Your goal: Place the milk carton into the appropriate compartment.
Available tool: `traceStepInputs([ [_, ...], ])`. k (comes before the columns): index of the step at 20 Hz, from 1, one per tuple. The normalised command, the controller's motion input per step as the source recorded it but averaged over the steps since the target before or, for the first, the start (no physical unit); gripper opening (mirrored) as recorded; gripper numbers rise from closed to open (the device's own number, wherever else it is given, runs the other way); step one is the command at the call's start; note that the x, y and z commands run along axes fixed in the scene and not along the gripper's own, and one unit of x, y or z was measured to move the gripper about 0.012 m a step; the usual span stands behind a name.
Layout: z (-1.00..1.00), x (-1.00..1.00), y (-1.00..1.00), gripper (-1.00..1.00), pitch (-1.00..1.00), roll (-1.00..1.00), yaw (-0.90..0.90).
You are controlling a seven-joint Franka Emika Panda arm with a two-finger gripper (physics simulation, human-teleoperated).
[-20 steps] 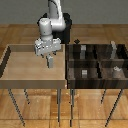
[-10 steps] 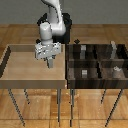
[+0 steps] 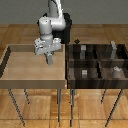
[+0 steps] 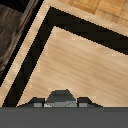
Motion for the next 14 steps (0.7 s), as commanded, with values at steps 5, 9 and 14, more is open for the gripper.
traceStepInputs([
  [5, 1.0, 0.0, 0.0, -1.0, 0.0, 0.0, 0.0],
  [9, 1.0, 0.0, 0.0, -1.0, 0.0, 0.0, 0.0],
  [14, 0.6, 0.0, 0.3, -1.0, 0.0, 0.0, 0.0],
])
